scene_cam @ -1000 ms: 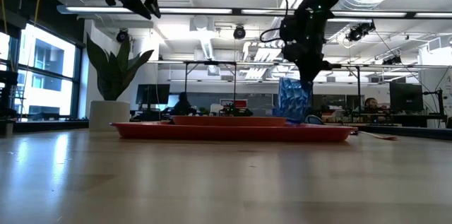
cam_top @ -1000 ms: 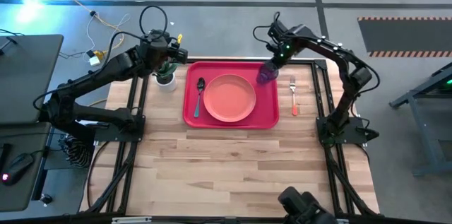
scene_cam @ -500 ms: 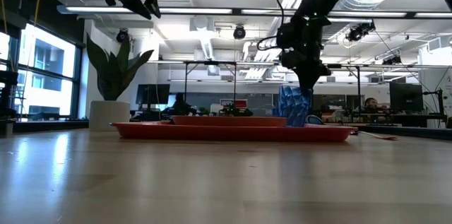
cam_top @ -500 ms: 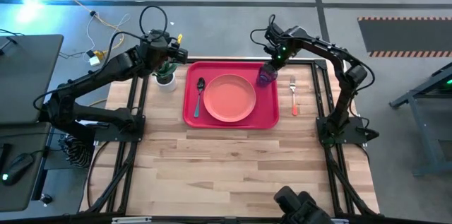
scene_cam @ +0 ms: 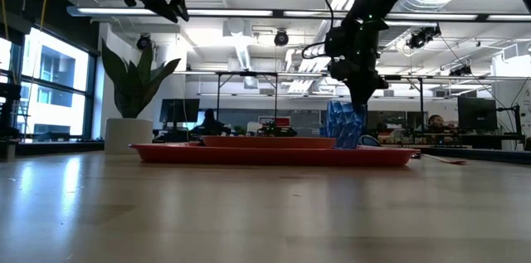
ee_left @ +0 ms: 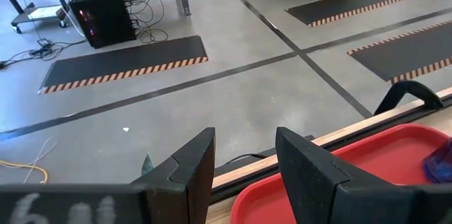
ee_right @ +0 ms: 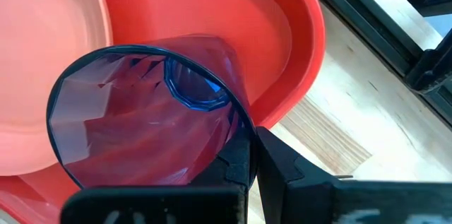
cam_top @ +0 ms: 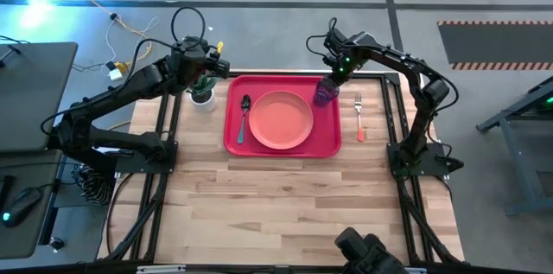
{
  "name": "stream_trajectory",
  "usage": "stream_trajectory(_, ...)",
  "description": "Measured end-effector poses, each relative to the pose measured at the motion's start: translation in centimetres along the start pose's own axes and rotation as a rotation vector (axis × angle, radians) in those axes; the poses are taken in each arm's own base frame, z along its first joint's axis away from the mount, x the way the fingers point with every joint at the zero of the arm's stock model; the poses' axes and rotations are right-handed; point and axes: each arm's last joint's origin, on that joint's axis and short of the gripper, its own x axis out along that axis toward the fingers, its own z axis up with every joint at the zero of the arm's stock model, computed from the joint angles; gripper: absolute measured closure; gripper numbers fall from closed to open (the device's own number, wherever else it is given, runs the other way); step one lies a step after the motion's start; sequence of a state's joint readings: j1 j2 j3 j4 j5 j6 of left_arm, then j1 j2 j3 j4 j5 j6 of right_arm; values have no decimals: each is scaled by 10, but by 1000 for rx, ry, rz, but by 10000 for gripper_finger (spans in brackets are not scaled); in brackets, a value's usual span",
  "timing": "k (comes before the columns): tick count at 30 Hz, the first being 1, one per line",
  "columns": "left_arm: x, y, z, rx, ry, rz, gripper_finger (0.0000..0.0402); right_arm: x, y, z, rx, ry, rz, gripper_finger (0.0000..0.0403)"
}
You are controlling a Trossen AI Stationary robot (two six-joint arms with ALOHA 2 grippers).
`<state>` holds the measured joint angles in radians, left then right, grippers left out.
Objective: Pick and place plate/cup/fork/spoon on tray
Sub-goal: Put the blue glass on top right of the pink tray
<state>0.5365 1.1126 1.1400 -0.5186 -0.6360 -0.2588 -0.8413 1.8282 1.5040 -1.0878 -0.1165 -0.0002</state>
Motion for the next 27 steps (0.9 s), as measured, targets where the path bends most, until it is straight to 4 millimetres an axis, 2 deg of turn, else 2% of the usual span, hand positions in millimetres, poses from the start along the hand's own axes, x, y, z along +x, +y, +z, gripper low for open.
stream_trajectory(17, 0, 0, 0, 0, 1, -3, 261, 0, 0, 1, -3, -6, 1, 399)
stream_trajectory(27, 0, 0, 0, 1, 1, -3, 261, 0, 0, 1, -1, -10, 5, 330)
